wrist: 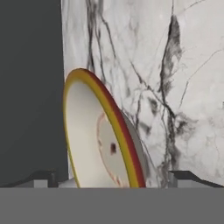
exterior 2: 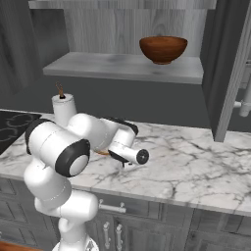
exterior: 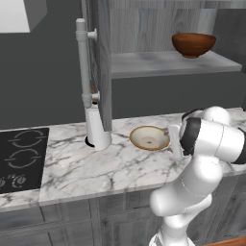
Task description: Open the cabinet. Pick the bowls from the counter and place them in the cabinet. Then close the cabinet.
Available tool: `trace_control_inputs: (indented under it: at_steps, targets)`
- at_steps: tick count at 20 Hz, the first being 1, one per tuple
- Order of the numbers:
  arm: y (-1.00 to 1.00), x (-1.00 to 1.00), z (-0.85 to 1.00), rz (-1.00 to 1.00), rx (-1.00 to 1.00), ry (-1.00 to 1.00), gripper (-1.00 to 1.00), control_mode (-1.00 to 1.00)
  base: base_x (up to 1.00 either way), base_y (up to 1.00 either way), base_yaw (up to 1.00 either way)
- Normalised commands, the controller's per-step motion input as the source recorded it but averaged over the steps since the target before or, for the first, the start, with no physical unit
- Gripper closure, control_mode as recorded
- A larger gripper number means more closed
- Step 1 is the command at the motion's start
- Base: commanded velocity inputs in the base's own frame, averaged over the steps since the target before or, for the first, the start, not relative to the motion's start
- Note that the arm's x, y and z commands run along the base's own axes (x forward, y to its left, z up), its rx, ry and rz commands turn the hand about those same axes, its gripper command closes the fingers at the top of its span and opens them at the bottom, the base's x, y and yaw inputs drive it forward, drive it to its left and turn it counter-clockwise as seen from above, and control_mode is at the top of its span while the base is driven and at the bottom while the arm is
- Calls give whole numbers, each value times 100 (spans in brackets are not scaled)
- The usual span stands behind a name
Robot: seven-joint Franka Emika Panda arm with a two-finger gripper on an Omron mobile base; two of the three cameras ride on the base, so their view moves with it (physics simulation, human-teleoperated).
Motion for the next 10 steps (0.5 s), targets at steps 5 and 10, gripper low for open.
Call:
trace_control_inputs:
  at_steps: [5, 10]
  targets:
    - [25, 17, -38, 0, 0, 0, -100, -100, 0, 0, 0]
    - [2, 13, -43, 3, 0, 0, -100, -100, 0, 0, 0]
